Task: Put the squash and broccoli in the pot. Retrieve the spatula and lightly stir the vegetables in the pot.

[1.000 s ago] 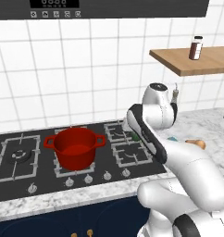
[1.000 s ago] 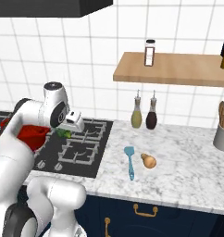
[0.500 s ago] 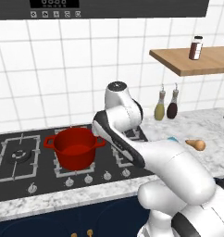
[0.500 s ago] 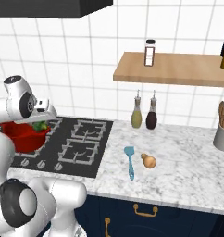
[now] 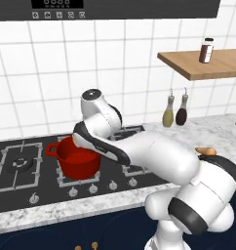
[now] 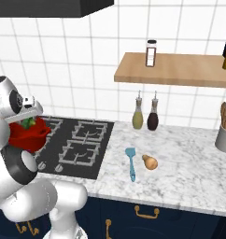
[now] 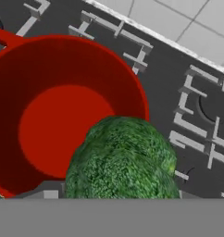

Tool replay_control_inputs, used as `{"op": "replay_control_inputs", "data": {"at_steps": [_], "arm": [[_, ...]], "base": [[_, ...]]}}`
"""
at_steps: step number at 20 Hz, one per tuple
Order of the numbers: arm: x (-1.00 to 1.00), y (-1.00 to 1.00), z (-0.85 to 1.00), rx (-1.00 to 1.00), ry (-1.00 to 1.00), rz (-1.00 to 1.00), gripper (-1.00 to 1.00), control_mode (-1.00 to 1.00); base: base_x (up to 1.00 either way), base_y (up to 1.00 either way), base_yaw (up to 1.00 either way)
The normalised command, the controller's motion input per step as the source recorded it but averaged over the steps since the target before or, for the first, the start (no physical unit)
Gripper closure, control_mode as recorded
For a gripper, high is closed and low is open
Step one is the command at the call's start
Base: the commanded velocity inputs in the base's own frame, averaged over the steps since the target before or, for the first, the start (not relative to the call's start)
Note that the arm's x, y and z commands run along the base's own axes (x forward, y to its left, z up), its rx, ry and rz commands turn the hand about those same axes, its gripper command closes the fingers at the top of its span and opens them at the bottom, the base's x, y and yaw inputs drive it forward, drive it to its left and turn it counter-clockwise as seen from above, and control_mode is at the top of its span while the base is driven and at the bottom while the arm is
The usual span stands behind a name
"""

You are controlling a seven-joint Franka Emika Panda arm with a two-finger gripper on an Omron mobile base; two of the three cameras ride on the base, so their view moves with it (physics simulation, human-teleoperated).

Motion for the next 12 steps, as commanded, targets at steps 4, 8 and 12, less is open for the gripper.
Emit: {"op": "replay_control_inputs", "data": {"at_steps": [4,8,12], "arm": [[0.34,0.52,-0.45,-0.01,0.03,0.10,1.00,-1.00],[0.24,0.39,-0.57,-0.01,0.03,0.06,1.00,-1.00],[0.27,0.29,-0.49,0.00,0.07,0.04,1.00,-1.00]], "base": [[0.00,0.00,0.00],[0.00,0.00,0.00],[0.00,0.00,0.00]]}}
